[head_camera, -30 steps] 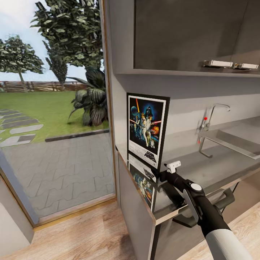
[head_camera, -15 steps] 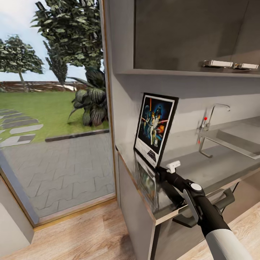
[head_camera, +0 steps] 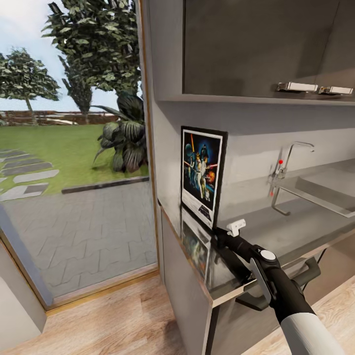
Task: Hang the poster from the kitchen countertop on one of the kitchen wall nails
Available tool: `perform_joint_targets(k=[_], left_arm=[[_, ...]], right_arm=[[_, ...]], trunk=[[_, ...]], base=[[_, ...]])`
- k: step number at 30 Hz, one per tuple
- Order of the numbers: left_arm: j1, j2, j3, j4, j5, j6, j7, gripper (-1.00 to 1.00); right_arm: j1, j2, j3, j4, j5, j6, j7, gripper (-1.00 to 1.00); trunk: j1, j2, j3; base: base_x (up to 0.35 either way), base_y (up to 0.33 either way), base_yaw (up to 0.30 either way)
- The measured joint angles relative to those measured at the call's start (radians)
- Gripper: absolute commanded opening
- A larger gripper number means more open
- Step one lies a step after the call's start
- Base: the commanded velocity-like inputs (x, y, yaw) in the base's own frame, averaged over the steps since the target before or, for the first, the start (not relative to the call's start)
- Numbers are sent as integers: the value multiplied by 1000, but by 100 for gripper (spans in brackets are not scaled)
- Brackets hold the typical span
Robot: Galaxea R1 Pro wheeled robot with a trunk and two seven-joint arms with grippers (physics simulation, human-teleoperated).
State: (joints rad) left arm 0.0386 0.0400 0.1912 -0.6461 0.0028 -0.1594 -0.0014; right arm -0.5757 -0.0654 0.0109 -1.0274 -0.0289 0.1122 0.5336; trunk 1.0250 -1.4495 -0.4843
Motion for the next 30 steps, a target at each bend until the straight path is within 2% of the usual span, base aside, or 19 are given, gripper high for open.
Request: perform_joint_targets(k=[5,6,7,30], left_arm=[[1,0,0,0,0,0,0,100],[0,0,0,1,0,0,0,100],[1,0,0,1,0,0,0,100],[0,0,0,1,0,0,0,100]], right_arm=[[0,0,0,-3,-1,1,-1,-100],[0,0,2,-59,-7,5,2,-100],[1,0,2,-65,-1,6,2,-100],[0,0,3,-83,-1,12,2,-100]], trunk=[[0,0,0],[0,0,0],[0,0,0],[0,0,0]], base=[[0,0,0],[0,0,0],[0,0,0],[0,0,0]])
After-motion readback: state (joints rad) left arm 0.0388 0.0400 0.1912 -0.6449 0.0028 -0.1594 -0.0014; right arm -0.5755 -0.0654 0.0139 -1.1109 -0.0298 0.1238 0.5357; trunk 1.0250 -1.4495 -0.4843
